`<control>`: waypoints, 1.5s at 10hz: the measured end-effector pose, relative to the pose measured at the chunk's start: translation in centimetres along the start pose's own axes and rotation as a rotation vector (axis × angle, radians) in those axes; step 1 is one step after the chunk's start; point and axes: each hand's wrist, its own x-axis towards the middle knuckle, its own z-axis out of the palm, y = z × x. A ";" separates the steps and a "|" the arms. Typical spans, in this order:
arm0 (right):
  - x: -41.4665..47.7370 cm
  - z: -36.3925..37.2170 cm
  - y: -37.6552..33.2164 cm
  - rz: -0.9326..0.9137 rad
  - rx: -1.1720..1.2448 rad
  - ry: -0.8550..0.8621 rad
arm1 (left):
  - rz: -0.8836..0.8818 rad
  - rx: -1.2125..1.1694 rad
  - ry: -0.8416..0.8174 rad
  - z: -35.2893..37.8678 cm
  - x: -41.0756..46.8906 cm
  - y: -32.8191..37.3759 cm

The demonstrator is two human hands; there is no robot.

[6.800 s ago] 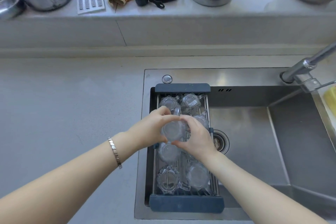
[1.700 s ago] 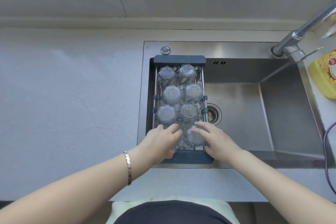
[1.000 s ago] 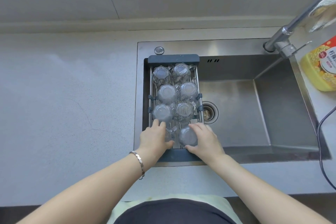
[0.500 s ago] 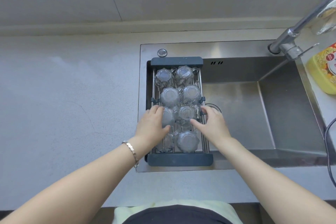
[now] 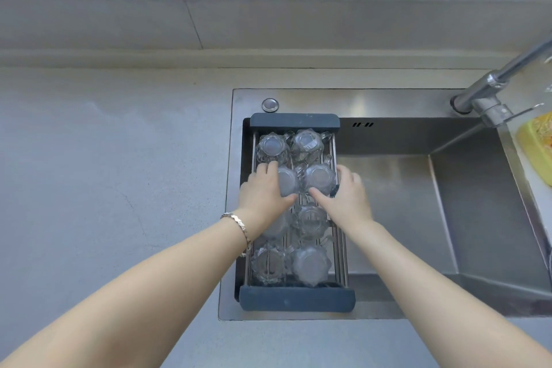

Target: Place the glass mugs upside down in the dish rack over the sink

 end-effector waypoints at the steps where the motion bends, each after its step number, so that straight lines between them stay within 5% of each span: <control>1: 1.7 0.4 -0.7 -0.006 -0.008 -0.052 | 0.001 0.050 -0.030 0.1 1.1 0.5; 5: 1.1 2.4 -1.0 0.068 0.079 0.122 | 0.003 0.120 -0.027 -0.6 1.4 -0.9; 8: 2.3 1.8 -1.7 0.027 -0.024 -0.053 | -0.033 -0.232 0.064 -1.3 3.4 -1.1; 10: 5.3 -0.2 -2.7 -0.009 0.058 0.064 | -0.020 -0.268 0.020 -2.3 5.3 -1.6; 11: 6.9 -0.8 -3.4 -0.075 0.087 -0.066 | 0.006 -0.276 0.033 -2.6 5.6 -2.0; 15: 6.4 -1.7 -3.2 -0.096 0.039 -0.121 | 0.074 -0.110 -0.021 -3.2 5.9 -2.5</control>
